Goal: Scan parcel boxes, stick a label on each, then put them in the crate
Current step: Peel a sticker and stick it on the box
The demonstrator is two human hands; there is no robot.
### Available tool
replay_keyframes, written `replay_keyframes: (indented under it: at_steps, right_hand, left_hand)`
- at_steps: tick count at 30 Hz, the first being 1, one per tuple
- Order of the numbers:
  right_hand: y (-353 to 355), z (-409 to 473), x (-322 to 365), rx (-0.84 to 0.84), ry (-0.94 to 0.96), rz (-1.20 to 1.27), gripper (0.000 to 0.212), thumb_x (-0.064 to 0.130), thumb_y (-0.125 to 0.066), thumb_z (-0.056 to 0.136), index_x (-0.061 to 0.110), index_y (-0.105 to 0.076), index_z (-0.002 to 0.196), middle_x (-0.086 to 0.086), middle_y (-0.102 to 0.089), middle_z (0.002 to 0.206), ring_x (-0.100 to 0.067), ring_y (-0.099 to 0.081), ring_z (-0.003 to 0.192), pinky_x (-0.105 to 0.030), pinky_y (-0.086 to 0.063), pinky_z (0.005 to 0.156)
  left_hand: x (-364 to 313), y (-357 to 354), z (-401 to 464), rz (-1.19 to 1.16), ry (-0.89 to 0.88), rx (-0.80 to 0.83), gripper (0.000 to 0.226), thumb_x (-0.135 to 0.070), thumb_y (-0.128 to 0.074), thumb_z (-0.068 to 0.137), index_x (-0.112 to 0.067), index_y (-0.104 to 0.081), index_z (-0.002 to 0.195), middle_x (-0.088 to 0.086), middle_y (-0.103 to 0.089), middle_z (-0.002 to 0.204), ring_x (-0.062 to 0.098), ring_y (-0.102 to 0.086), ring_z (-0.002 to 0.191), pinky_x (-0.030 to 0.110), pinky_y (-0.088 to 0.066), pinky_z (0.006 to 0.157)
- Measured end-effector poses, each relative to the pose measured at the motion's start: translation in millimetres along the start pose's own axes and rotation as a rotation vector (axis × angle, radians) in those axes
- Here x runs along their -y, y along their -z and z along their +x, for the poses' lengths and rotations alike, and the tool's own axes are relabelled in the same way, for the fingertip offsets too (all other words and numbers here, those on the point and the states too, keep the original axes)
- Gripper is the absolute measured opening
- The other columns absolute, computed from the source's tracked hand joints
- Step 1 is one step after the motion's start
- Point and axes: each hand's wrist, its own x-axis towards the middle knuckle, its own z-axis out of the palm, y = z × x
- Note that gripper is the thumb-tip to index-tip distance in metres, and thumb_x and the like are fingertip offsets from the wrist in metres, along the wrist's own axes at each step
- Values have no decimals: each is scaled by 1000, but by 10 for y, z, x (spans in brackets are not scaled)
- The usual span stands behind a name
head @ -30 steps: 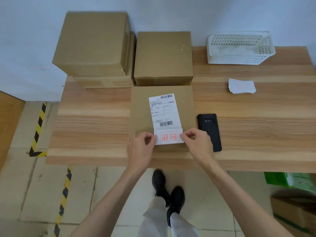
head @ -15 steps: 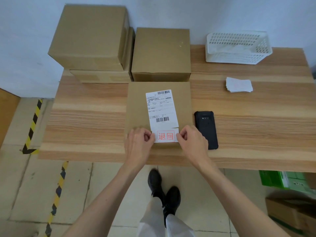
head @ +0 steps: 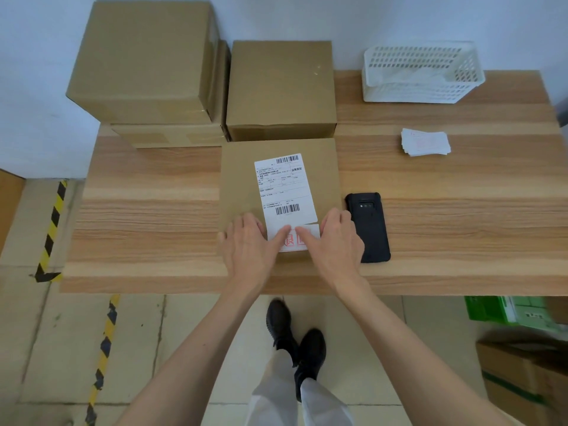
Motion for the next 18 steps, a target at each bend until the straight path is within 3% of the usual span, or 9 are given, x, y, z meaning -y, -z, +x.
replay_keyframes:
  at_steps: [5,9,15,18]
  right_hand:
    - [95,23,-258,29,-170,176,43,54,-64,92,15,-46,91,2,-48,94,-23,-52,80,-36,-34,67]
    - [84,-10,-307,35,-172,238,38,48,-60,96,14,-46,88,0,-52,96,-17,-49,70,-35,-32,66]
    - [55,-177,-147,64,-62,103,60,70,-68,77,18,-40,86,5,-41,91,-20,-51,76,-35,-37,67]
    - [28,-242,-233,55,-30,62,64,70,-72,74,16,-40,88,4,-40,92,-23,-50,77,-36,-40,66]
  left_hand:
    - [270,109,58,-127,58,-13,40,-55,-64,91,-22,-46,74,-5,-58,78,27,-55,80,41,-33,86]
    - [317,169,74,-168,18,-14,35,-48,-65,93,-23,-50,74,-8,-57,74,28,-59,80,42,-36,84]
    - [168,135,-126,53,-70,56,69,-88,-59,70,-22,-43,77,-8,-47,83,19,-45,80,37,-34,80]
    - [203,94,-160,89,-94,61,73,-90,-61,66,-21,-42,79,-7,-46,86,19,-42,84,37,-34,77]
